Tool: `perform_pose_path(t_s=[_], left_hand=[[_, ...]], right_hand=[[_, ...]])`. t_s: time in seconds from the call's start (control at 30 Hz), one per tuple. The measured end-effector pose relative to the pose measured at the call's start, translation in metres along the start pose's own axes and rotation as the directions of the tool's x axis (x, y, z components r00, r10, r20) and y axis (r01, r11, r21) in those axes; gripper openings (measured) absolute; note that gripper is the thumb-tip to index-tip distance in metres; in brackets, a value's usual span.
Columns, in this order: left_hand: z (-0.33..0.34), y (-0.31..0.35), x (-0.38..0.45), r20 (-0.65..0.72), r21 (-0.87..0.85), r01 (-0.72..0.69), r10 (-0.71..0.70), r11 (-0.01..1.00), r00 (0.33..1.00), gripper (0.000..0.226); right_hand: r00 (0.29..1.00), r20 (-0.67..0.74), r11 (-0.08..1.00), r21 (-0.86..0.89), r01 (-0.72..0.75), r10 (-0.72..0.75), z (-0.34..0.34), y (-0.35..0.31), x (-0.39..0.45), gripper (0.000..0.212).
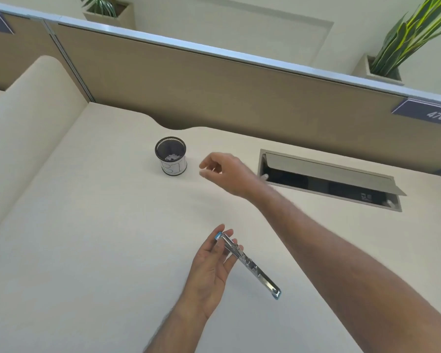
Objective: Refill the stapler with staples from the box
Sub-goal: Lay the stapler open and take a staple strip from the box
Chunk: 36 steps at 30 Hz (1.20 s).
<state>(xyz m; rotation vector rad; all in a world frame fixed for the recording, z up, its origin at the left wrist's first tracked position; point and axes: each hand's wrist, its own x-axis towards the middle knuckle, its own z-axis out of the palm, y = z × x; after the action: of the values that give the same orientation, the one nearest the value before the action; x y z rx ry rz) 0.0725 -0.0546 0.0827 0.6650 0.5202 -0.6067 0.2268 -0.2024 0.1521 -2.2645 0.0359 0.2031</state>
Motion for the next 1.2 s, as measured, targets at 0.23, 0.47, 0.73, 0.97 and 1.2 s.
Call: perform_pose_path(t_s=[0.23, 0.47, 0.73, 0.97, 1.2], left_hand=[[0.014, -0.005, -0.027, 0.045, 0.079, -0.037, 0.033, 0.996, 0.998, 0.036], [0.019, -0.018, -0.067, 0.088, 0.145, -0.058, 0.046, 0.988, 0.995, 0.031], [0.02, -0.036, -0.098, 0.112, 0.199, -0.076, 0.054, 0.977, 0.992, 0.027], [0.021, -0.057, -0.115, 0.145, 0.218, -0.065, 0.034, 0.974, 0.989, 0.022], [0.027, -0.072, -0.126, 0.159, 0.212, -0.078, 0.045, 0.974, 0.986, 0.024]], right_hand=[[0.988, -0.041, 0.968, 0.21, -0.136, 0.148, 0.0, 0.037, -0.14, 0.01], [0.984, -0.083, 0.931, 0.346, -0.118, 0.156, -0.004, 0.03, -0.25, 0.012], [0.991, -0.069, 0.94, 0.33, -0.086, 0.115, 0.001, 0.029, -0.293, 0.02], [0.987, -0.141, 0.978, 0.205, -0.043, 0.073, -0.004, 0.029, -0.315, 0.01], [0.952, -0.255, 0.942, 0.325, -0.081, 0.169, -0.005, 0.032, -0.34, 0.012]])
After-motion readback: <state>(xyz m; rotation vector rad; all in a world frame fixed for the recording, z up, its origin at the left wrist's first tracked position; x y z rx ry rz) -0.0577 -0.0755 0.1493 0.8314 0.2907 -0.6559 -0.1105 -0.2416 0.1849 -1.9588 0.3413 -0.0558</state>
